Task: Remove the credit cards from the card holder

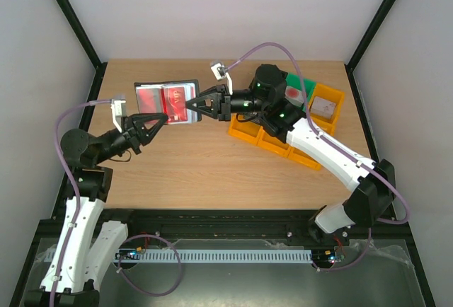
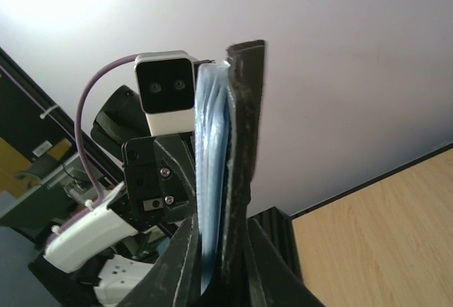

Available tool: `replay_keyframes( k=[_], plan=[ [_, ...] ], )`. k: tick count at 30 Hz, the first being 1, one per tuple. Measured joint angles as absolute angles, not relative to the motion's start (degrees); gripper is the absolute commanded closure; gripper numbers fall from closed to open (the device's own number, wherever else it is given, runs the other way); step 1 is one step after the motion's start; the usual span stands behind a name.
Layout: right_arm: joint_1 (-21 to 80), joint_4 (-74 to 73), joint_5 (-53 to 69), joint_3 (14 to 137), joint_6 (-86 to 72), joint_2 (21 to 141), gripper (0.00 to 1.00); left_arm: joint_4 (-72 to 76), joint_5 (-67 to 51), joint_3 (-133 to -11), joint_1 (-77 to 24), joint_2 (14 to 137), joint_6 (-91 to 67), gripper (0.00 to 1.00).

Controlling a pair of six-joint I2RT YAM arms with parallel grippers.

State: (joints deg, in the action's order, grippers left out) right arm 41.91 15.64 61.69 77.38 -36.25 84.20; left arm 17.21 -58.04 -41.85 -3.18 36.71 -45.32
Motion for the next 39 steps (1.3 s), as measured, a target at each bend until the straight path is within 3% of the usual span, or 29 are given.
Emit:
replay_keyframes(
  k=[2,23,30,34,39],
  plan=[
    [41.9,15.7,62.1,77.4,-36.2,84.2,0.98,17.1,-57.8,-41.8,-3.2,36.7,-45.2,0.98],
    [34.6,0.8,63.3,78.0,-26.6,80.0,0.98,11.7,-56.2,-43.2,-1.9,36.3,-39.1,0.98],
    [32.4,0.1,59.0,75.4,-28.7,79.1,0.98,1.7,-44.9,-49.7,-0.4,34.5,-26.9,0.98],
    [36.1,0.3,54.5,70.5,-30.9,81.3,0.98,0.3,-40.6,-50.7,-0.1,31.9,-22.7,0.98],
    [45.4,4.4,54.6,66.9,-34.0,92.7,0.98,1.7,-42.0,-47.5,-0.1,31.3,-27.0,0.98]
  ],
)
